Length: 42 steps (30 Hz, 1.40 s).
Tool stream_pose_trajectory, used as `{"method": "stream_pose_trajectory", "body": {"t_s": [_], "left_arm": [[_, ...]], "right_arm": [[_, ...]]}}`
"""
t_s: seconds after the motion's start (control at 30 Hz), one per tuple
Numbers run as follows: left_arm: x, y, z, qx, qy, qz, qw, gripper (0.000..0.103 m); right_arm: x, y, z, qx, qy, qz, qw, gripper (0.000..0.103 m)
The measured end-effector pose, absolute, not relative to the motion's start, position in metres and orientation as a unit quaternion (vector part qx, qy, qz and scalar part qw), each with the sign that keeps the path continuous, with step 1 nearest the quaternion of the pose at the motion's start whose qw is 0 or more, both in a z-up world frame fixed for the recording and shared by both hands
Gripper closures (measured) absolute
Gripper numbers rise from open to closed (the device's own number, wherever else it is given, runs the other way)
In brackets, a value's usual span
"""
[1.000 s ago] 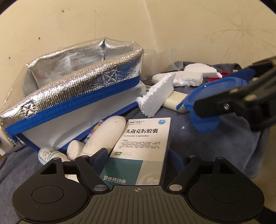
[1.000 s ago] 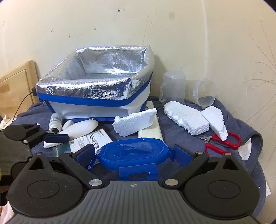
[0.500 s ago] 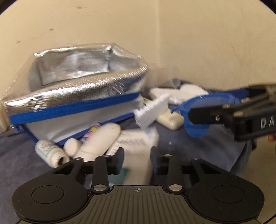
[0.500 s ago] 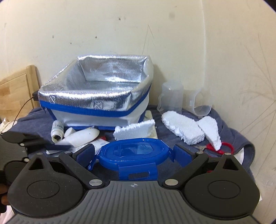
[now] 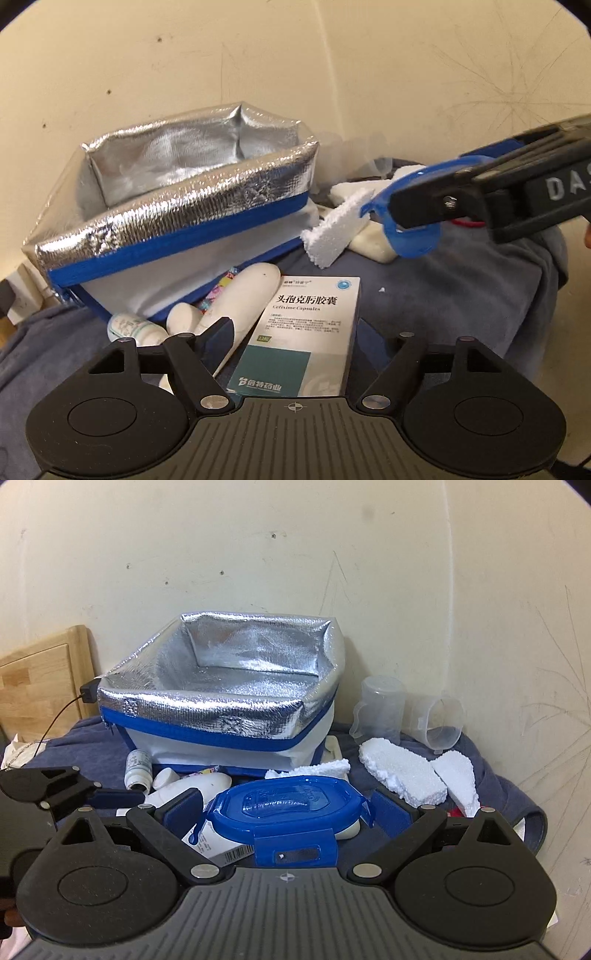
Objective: Organize rigid objects
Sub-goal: 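Grasp the white medicine box with the left tool while the right tool grasps the blue plastic lid, then carry the medicine box and blue lid over the silver-lined bag with both tools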
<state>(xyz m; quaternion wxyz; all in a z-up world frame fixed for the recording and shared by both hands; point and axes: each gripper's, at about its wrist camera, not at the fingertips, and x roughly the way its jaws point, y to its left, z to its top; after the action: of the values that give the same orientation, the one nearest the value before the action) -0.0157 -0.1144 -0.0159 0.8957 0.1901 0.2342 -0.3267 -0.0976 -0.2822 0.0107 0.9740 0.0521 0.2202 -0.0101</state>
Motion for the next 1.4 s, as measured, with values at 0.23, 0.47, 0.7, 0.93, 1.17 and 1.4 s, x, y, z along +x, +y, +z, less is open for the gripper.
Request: {"method": "stream_pose_trajectory", "body": {"t_s": [0.23, 0.47, 0.7, 0.93, 1.17, 1.4], "left_arm": [[-0.011, -0.110, -0.039, 0.180, 0.260, -0.353, 0.881, 0.013], [0.021, -0.112, -0.046, 0.143, 0.292, -0.358, 0.875, 0.014], [0.018, -0.112, -0.044, 0.122, 0.303, -0.360, 0.874, 0.031], [-0.002, -0.100, -0.023, 0.095, 0.284, -0.362, 0.882, 0.032], [-0.018, -0.086, 0.021, 0.097, 0.242, -0.341, 0.903, 0.032], [-0.028, -0.076, 0.062, 0.098, 0.202, -0.336, 0.915, 0.032]], "right_arm": [[-0.098, -0.292, 0.008, 0.057, 0.219, -0.019, 0.974, 0.006], [-0.093, -0.300, 0.001, 0.071, 0.220, -0.020, 0.973, 0.006], [-0.092, -0.299, 0.000, 0.066, 0.224, -0.021, 0.972, 0.006], [-0.096, -0.295, 0.010, 0.060, 0.212, -0.020, 0.975, 0.006], [-0.096, -0.284, 0.027, 0.046, 0.200, -0.012, 0.979, 0.006], [-0.096, -0.273, 0.054, 0.035, 0.179, -0.004, 0.983, 0.006]]}}
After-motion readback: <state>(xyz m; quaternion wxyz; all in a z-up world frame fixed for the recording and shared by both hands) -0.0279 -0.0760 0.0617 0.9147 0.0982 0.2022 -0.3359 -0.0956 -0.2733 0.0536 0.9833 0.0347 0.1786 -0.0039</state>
